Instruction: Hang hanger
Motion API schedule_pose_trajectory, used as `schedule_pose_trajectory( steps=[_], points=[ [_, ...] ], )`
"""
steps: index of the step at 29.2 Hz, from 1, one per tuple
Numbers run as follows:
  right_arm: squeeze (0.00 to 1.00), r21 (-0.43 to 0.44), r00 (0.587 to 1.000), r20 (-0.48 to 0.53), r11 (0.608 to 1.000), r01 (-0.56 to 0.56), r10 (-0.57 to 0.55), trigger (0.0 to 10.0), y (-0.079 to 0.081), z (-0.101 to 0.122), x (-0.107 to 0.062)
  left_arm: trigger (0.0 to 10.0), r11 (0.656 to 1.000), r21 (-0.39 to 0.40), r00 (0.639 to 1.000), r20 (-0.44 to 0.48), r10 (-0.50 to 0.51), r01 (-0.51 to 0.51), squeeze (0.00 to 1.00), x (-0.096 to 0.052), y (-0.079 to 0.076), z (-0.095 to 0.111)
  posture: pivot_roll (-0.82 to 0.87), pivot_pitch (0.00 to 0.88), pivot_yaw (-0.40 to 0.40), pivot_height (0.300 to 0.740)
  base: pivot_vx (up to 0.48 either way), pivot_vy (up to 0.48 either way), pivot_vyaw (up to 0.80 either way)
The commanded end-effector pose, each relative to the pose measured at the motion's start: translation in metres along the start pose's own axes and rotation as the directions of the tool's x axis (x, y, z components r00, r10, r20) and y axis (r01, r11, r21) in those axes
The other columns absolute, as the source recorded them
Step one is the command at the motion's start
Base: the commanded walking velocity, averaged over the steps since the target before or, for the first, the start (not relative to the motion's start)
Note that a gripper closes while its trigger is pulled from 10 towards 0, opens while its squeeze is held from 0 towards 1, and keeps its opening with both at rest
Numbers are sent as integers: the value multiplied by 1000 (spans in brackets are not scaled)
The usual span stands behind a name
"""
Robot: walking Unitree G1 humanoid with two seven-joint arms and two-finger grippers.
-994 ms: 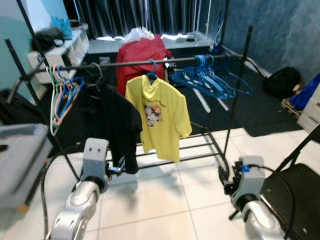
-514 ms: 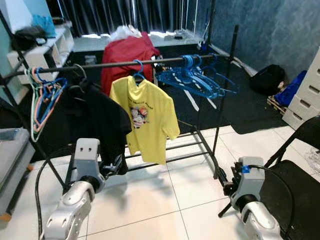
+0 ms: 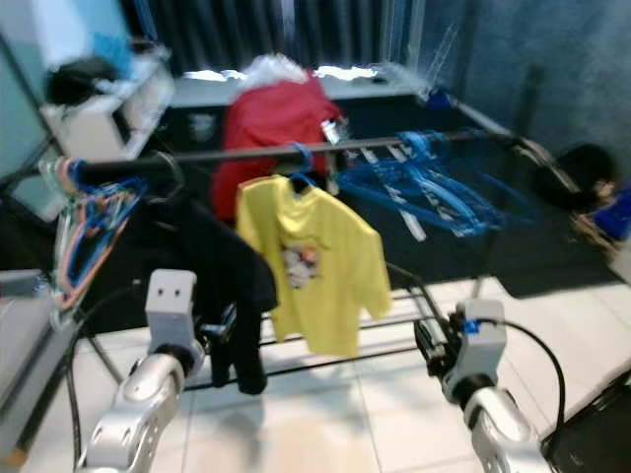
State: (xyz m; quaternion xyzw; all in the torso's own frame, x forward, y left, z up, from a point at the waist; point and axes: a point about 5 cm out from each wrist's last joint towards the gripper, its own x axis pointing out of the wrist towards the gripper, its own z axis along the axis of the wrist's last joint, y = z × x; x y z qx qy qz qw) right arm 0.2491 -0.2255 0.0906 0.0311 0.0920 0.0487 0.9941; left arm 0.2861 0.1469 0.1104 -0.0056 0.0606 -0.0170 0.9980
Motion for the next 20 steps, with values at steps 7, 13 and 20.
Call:
schedule_pose_trajectory(
  steps=[7, 13, 20],
  points=[
    [0, 13, 1000, 6, 1000, 13, -13, 10000, -5, 1, -1, 10000, 999, -28, 1000, 15, -22, 23, 0, -2, -13, 6, -86, 0, -15, 740, 480, 0, 0],
    [0, 17, 1000, 4, 1000, 12, -12, 10000, -5, 1, 0, 10000, 987, -121, 994, 43, -98, 102, 0, -1, -34, 14, -88, 0, -14, 740, 476, 0, 0],
    [0, 20, 1000, 2, 1000, 13, -13, 10000, -6, 1, -1, 10000, 913, -315, 965, 56, -254, 259, 0, -2, -67, 24, -97, 0, -10, 740, 0, 0, 0]
  ],
)
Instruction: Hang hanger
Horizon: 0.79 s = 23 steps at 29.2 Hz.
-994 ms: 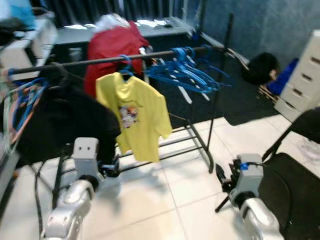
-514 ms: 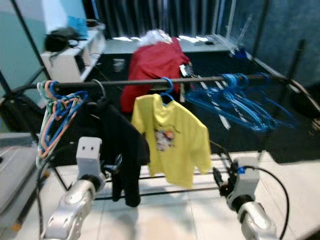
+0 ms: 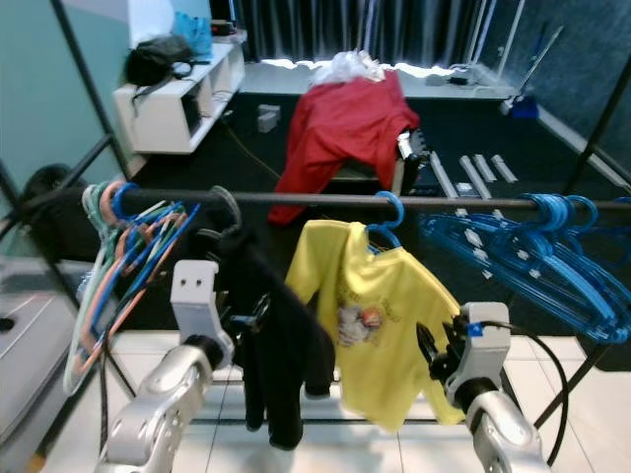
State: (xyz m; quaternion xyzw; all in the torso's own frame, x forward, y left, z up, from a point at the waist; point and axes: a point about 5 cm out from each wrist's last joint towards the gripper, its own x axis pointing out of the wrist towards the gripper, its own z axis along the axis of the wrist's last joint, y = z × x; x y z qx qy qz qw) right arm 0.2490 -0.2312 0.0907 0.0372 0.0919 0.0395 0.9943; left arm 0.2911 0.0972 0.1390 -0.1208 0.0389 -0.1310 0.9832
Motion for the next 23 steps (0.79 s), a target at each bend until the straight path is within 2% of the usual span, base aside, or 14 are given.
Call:
schedule_pose_trajectory(
  steps=[1, 3, 4, 6, 7, 10, 12, 16, 19, 22, 23],
  points=[
    [0, 7, 1000, 1, 1000, -5, 5, 10000, 0, 1, 0, 10000, 989, -147, 999, -40, -34, 27, 0, 0, -20, -10, -97, 0, -10, 740, 0, 0, 0],
    [0, 7, 1000, 1, 1000, -5, 5, 10000, 0, 1, 0, 10000, 989, -147, 999, -40, -34, 27, 0, 0, -20, -10, -97, 0, -10, 740, 0, 0, 0],
    [0, 9, 1000, 0, 1000, -5, 5, 10000, 0, 1, 0, 10000, 980, -195, 996, -64, -54, 40, 0, 0, -25, -12, -99, 0, -9, 740, 0, 0, 0],
    [0, 9, 1000, 0, 1000, -5, 5, 10000, 0, 1, 0, 10000, 980, -195, 996, -64, -54, 40, 0, 0, -25, -12, -99, 0, -9, 740, 0, 0, 0],
    [0, 10, 1000, -1, 1000, -5, 5, 10000, 1, 1, 0, 10000, 966, -256, 992, -108, -64, 35, 0, 1, -31, -15, -102, 0, -6, 740, 0, 0, 0],
    [0, 10, 1000, -1, 1000, -5, 5, 10000, 1, 1, 0, 10000, 968, -249, 989, -138, -53, 17, 0, 2, -31, -18, -102, 0, -6, 740, 0, 0, 0],
    [0, 10, 1000, 0, 1000, -4, 4, 10000, 1, 1, -1, 10000, 977, -200, 977, -211, 30, -73, 0, 3, -25, -27, -105, 0, -3, 740, 0, 0, 0],
    [0, 10, 1000, 0, 1000, -4, 4, 10000, 2, 1, -1, 10000, 975, -181, 962, -264, 76, -127, 0, 4, -22, -35, -105, 0, -3, 740, 0, 0, 0],
    [0, 15, 1000, 0, 1000, -5, 5, 10000, 3, 0, 0, 10000, 971, -221, 958, -285, 29, -95, 0, 11, -32, -37, -107, 0, -2, 740, 0, 0, 0],
    [0, 15, 1000, 0, 1000, -5, 5, 10000, 3, 0, 0, 10000, 971, -221, 958, -285, 29, -95, 0, 11, -32, -37, -107, 0, -2, 740, 0, 0, 0],
    [0, 17, 1000, 0, 1000, -6, 6, 10000, 3, 0, 0, 10000, 975, -209, 953, -303, 13, -80, 0, 15, -37, -39, -114, 0, 4, 740, 0, 0, 0]
  ],
)
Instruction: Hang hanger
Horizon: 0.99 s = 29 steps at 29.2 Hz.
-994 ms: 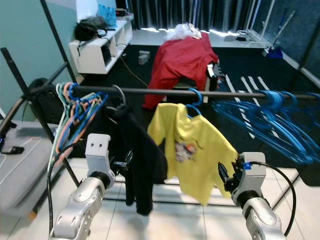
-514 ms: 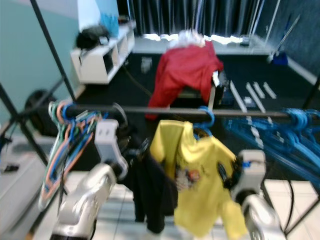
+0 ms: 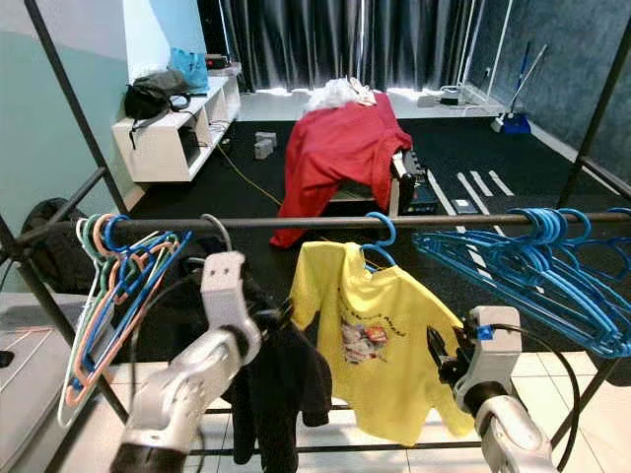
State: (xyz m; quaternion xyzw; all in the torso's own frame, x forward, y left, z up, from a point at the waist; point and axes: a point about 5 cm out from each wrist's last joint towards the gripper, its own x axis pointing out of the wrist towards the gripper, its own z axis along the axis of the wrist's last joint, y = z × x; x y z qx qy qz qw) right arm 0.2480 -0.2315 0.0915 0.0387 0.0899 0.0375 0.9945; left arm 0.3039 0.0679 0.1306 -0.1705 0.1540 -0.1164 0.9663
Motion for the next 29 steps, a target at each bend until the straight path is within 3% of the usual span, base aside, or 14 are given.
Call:
schedule_pose_trajectory(
  steps=[1, 6, 8, 12, 16, 17, 19, 20, 21, 22, 24, 25, 27, 29],
  points=[
    [0, 14, 1000, -4, 1000, -9, 9, 10000, 3, -1, 1, 10000, 996, -85, 995, -96, -7, -1, 0, -1, -11, -28, -114, 0, 4, 740, 0, 0, 0],
    [0, 10, 1000, 3, 1000, -17, 17, 10000, 5, 0, 1, 10000, 999, -38, 992, -128, 8, -13, 0, 6, -14, -29, -129, 0, 15, 740, 0, 0, 0],
    [0, 39, 985, 22, 984, -174, 174, 10000, 22, 5, -4, 10000, 998, -47, 994, -108, 26, -31, 0, 10, -7, -22, -133, 0, 22, 740, 0, 0, 0],
    [0, 60, 969, 30, 967, -248, 247, 10000, 30, 7, -7, 10000, 998, -58, 995, -95, 32, -38, 0, 11, -4, -19, -132, 0, 22, 740, 0, 0, 0],
    [0, 96, 894, 61, 889, -447, 443, 10000, 57, 18, -16, 10000, 997, -78, 997, -70, 21, -26, 0, 11, 1, -14, -132, 0, 19, 740, 0, 0, 0],
    [0, 87, 845, 69, 840, -535, 531, 10000, 69, 25, -22, 10000, 997, -73, 997, -69, 21, -26, 0, 11, 3, -13, -131, 0, 18, 740, 0, 0, 0],
    [0, 87, 845, 69, 840, -535, 531, 10000, 69, 25, -22, 10000, 997, -73, 997, -69, 21, -26, 0, 11, 3, -13, -131, 0, 18, 740, 0, 0, 0],
    [0, 78, 797, 72, 794, -603, 599, 10000, 78, 30, -27, 10000, 997, -66, 997, -70, 26, -31, 0, 11, 5, -14, -131, 0, 18, 740, 0, 0, 0],
    [0, 78, 797, 72, 794, -603, 599, 10000, 78, 30, -27, 10000, 997, -66, 997, -70, 26, -31, 0, 11, 5, -14, -131, 0, 18, 740, 0, 0, 0],
    [0, 62, 771, 74, 769, -636, 632, 10000, 83, 35, -29, 10000, 999, 2, 995, -79, 52, -52, 0, 12, 8, -16, -136, 0, 19, 740, 0, 0, 0],
    [0, 62, 771, 74, 769, -636, 632, 10000, 83, 35, -29, 10000, 999, 2, 995, -79, 52, -52, 0, 12, 8, -16, -136, 0, 19, 740, 0, 0, 0],
    [0, 49, 763, 76, 762, -645, 641, 10000, 85, 38, -29, 10000, 988, 132, 991, -94, 98, -85, 0, 13, 12, -20, -138, 0, 21, 740, 0, 0, 0],
    [0, 49, 763, 76, 762, -645, 641, 10000, 85, 38, -29, 10000, 988, 132, 991, -94, 98, -85, 0, 13, 12, -20, -138, 0, 21, 740, 0, 0, 0],
    [0, 39, 768, 83, 768, -639, 635, 10000, 86, 39, -28, 10000, 932, 326, 973, -113, 204, -157, 0, 15, 22, -27, -146, 0, 28, 740, 0, 0, 0]
  ],
)
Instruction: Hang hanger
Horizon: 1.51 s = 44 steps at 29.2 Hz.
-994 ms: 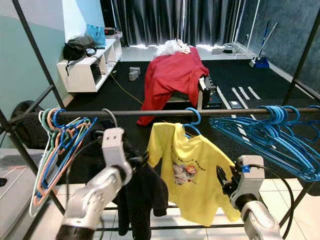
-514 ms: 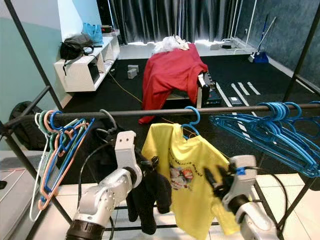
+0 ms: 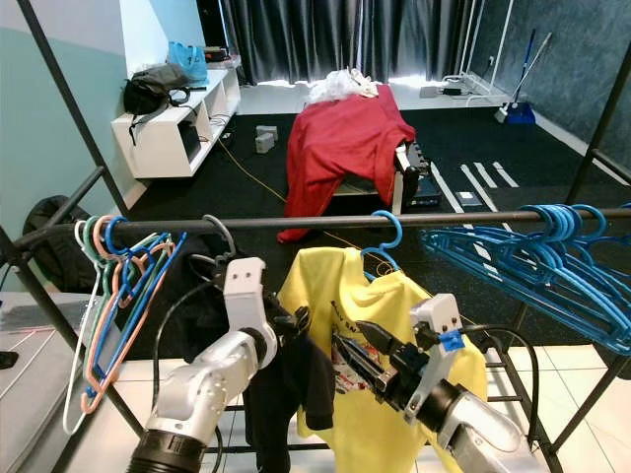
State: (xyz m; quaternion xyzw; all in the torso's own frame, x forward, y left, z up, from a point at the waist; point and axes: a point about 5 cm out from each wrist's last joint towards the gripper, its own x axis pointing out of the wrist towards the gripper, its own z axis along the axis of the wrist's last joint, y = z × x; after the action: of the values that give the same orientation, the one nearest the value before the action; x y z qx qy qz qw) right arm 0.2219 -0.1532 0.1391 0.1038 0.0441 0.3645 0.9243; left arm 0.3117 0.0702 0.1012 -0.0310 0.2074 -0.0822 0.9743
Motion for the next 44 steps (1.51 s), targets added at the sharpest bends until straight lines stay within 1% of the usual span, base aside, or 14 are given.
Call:
schedule_pose_trajectory(
  steps=[1, 7, 8, 10, 11, 15, 25, 30, 32, 33, 35, 40, 43, 44],
  points=[
    [0, -9, 1000, 4, 1000, -8, 8, 10000, 2, 3, 1, 10000, 996, 69, 998, -25, 57, -56, 0, 2, 6, -6, -146, 0, 28, 740, 0, 0, 0],
    [0, -2, 1000, 4, 1000, -3, 3, 10000, 3, 3, 0, 10000, 979, 147, 989, -10, 147, -144, 0, 4, 20, -4, -147, 0, 32, 740, 0, 0, 0],
    [0, 2, 1000, 3, 1000, -3, 3, 10000, 4, 3, -1, 8745, 969, 170, 983, 14, 181, -181, 0, 3, 29, 2, -144, 0, 30, 740, 0, 0, 0],
    [0, 7, 1000, -1, 1000, -5, 5, 10000, 4, 3, -1, 8745, 960, 185, 978, 35, 206, -208, 0, 2, 36, 6, -144, 0, 30, 740, 0, 0, 0],
    [0, 10, 1000, -4, 1000, -6, 6, 10000, 4, 3, -1, 0, 953, 191, 971, 52, 232, -237, 0, 0, 44, 9, -138, 0, 25, 740, 0, 0, 0],
    [0, 14, 1000, -13, 1000, -12, 12, 10000, 5, 4, 0, 0, 924, 213, 948, 91, 303, -316, 0, -4, 66, 15, -134, 0, 20, 740, 0, 0, 0],
    [0, 16, 1000, -15, 1000, -4, 4, 10000, 4, 3, 2, 0, 901, 254, 936, 108, 336, -352, 0, -10, 86, 15, -128, 0, 18, 740, 0, 0, 0],
    [0, 14, 1000, -16, 1000, 3, -3, 10000, 2, 3, 2, 0, 919, 265, 953, 155, 259, -293, 0, -16, 88, 19, -122, 0, 15, 740, 0, 0, 0],
    [0, 13, 1000, -16, 1000, 5, -4, 10000, 2, 3, 3, 0, 940, 249, 963, 189, 191, -235, 0, -21, 92, 23, -124, 0, 14, 740, 0, 0, 0],
    [0, 12, 1000, -16, 1000, 5, -5, 10000, 1, 4, 2, 0, 952, 248, 965, 231, 123, -181, 0, -31, 102, 27, -121, 0, 13, 740, 0, 0, 0],
    [0, 12, 1000, -16, 1000, 5, -5, 10000, 1, 4, 2, 0, 952, 248, 965, 231, 123, -181, 0, -31, 102, 27, -121, 0, 13, 740, 0, 0, 0],
    [0, 11, 1000, -27, 1000, 1, -1, 10000, -1, 3, 1, 0, 963, 234, 953, 298, 63, -137, 0, -61, 136, 29, -103, 0, 3, 740, 0, 0, 0],
    [0, 11, 1000, -27, 1000, 1, -1, 10000, -1, 3, 1, 0, 963, 234, 953, 298, 63, -137, 0, -61, 136, 29, -103, 0, 3, 740, 0, 0, 0],
    [0, 11, 1000, -30, 1000, -1, 1, 10000, -1, 2, 2, 0, 967, 220, 951, 305, 59, -131, 0, -68, 138, 25, -99, 0, 1, 740, 0, 0, 0]
  ],
)
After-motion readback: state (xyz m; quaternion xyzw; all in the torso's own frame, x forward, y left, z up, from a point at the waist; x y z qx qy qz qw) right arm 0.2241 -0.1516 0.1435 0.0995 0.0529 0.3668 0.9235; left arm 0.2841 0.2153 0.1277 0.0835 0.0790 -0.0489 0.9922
